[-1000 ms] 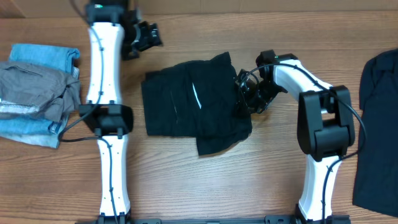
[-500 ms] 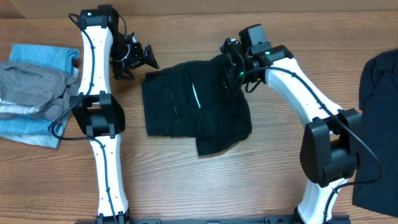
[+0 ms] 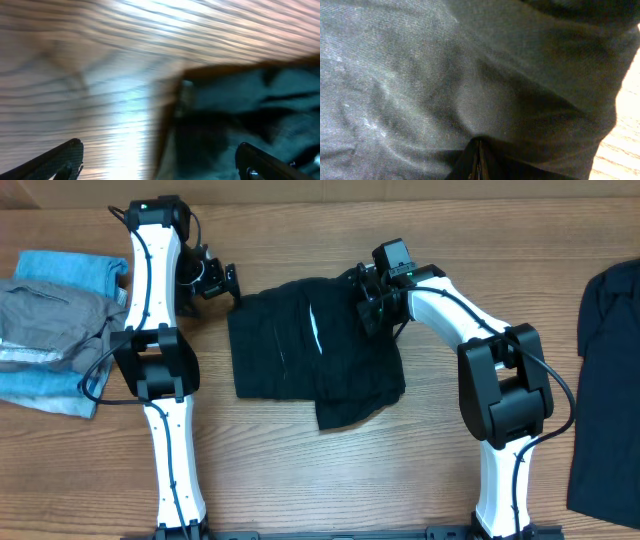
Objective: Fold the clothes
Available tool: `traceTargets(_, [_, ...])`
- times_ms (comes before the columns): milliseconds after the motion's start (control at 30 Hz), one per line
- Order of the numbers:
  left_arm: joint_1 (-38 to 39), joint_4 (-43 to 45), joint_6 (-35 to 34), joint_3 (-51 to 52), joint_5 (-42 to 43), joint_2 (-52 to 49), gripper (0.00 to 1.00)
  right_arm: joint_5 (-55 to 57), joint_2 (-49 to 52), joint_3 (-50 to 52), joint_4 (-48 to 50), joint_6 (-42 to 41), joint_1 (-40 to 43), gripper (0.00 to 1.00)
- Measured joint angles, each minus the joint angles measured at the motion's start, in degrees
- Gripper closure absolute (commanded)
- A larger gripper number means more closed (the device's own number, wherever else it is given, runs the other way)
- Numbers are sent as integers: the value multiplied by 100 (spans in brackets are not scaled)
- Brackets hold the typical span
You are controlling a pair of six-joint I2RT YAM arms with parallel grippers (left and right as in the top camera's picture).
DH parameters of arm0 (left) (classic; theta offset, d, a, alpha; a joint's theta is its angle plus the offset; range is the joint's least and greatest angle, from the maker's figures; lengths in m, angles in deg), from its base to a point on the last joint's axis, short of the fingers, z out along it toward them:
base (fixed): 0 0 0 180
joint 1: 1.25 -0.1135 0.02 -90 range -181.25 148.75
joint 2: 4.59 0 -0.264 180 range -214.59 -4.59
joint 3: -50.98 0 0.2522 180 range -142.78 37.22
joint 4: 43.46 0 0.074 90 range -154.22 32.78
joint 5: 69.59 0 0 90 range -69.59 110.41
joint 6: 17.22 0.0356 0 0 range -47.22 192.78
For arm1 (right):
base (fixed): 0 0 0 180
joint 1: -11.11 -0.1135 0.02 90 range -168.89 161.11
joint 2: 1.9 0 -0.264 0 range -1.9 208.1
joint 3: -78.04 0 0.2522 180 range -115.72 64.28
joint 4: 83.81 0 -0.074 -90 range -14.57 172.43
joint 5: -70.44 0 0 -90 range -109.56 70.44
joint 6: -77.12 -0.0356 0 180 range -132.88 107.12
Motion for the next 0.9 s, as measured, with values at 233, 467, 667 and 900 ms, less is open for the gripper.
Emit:
traceTargets(233, [278, 7, -243, 153, -468, 1283, 0, -57, 4, 0, 9, -26, 0, 95])
traceTargets(467, [1362, 26, -1047, 3056, -1517, 2951, 0, -66, 11, 0, 31, -85, 0, 91])
traceTargets(667, [1502, 2288, -1248, 5700, -1375, 3585, 0, -149, 15, 0, 68, -90, 0, 89])
traceTargets(900, [857, 4426, -715, 7488, 20, 3851, 0, -208, 20, 0, 72, -90, 2, 85])
